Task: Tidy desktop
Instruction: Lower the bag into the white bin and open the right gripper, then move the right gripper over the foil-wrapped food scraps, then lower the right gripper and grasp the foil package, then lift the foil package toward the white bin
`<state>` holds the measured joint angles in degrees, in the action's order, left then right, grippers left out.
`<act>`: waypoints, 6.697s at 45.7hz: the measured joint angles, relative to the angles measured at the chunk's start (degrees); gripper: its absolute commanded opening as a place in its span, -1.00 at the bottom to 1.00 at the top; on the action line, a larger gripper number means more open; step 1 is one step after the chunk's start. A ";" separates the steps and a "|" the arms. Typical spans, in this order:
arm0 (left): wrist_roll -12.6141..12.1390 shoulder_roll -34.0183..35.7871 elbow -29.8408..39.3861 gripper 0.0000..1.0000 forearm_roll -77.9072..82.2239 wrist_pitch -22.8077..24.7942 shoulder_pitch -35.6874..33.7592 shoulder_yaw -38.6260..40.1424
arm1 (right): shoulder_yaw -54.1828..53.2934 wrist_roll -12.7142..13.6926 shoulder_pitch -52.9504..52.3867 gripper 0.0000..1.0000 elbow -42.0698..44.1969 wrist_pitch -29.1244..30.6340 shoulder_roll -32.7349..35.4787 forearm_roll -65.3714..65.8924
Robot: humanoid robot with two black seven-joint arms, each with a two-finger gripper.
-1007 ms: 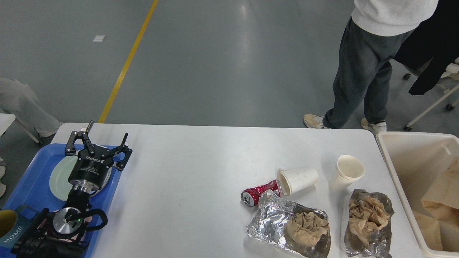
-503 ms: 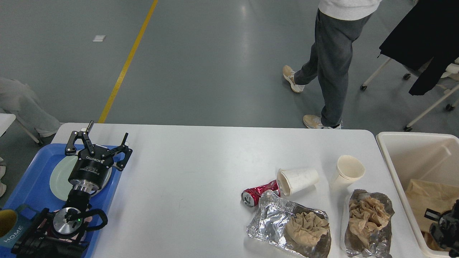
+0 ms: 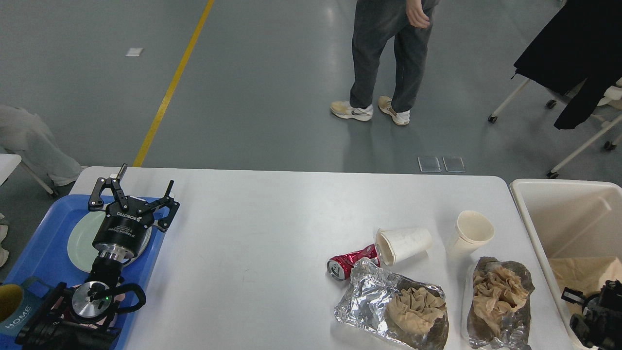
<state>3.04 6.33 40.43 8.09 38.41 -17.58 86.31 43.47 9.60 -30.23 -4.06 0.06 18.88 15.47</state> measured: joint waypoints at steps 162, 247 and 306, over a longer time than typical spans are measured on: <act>-0.05 0.00 0.00 0.93 0.00 0.09 0.00 0.00 | -0.27 6.25 -55.81 0.90 -74.51 15.29 -27.89 30.90; -0.05 0.00 0.00 0.93 0.00 0.09 0.00 0.00 | 7.39 6.46 -53.42 -1.00 -76.01 15.64 -26.75 25.21; -0.04 0.00 0.00 0.93 0.00 0.00 0.00 0.00 | 45.26 -16.49 -100.41 -1.00 -84.51 30.84 -3.19 -8.13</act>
<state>3.00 6.33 40.43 8.09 38.41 -17.58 86.31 88.73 -6.90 -130.64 -88.57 30.90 15.69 7.34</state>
